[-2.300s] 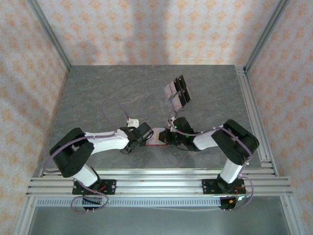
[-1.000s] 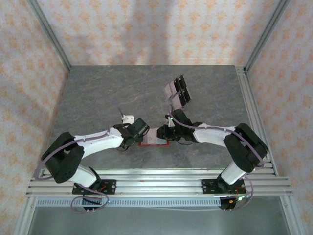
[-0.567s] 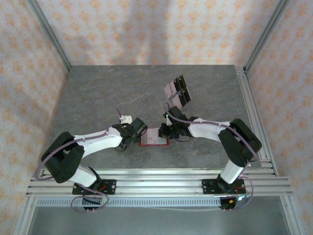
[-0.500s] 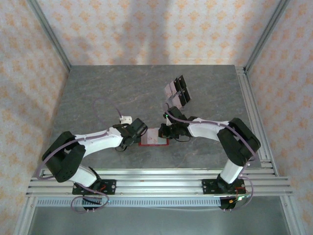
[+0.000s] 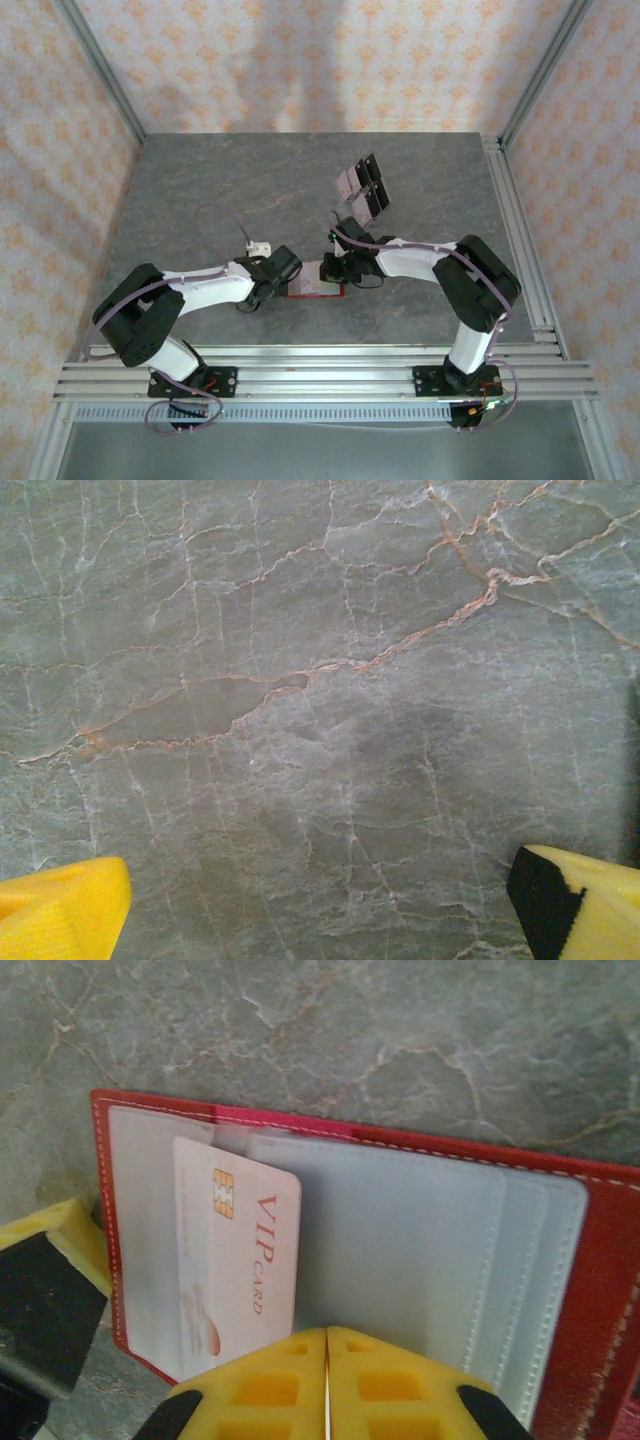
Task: Put the credit cards into the card holder
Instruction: Insert the credit card into the card slot.
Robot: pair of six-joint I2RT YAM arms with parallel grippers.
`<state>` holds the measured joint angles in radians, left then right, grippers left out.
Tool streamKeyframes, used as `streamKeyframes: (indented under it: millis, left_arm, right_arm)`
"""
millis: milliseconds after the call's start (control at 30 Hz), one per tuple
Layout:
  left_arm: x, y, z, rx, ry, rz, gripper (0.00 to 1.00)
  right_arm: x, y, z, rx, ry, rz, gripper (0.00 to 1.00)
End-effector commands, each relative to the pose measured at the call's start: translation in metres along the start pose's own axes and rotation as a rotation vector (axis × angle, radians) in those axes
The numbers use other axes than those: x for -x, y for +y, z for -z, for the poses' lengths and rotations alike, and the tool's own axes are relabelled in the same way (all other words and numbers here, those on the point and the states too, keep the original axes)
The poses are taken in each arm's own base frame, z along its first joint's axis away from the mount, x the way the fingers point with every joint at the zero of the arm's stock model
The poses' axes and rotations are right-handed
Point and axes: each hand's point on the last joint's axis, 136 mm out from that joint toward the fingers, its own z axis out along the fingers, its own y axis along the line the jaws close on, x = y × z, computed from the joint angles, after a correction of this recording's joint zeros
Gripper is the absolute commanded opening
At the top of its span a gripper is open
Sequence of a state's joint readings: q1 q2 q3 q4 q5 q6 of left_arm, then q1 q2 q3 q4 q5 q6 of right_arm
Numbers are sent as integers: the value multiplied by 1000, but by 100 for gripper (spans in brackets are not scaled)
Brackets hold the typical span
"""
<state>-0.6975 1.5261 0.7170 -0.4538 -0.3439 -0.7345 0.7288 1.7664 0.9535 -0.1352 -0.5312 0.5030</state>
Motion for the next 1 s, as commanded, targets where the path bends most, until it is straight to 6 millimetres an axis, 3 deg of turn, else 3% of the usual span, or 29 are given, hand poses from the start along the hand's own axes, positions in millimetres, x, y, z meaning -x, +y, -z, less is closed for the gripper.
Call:
streamKeyframes:
  millis: [0, 400, 767, 967]
  left_arm:
    - [-4, 0, -7, 0, 8, 5, 100]
    - [-6, -6, -8, -14, 14, 0, 100]
    - [-2, -1, -2, 2, 2, 4, 100]
    - [-3, 2, -1, 8, -1, 4, 100]
  right_arm:
    - [2, 7, -4, -4, 12, 24, 8]
    - [-1, 17, -13, -23, 39, 61, 8]
    - [-5, -22, 6, -166, 4, 70, 9]
    - [-3, -28, 14, -177, -4, 67, 9]
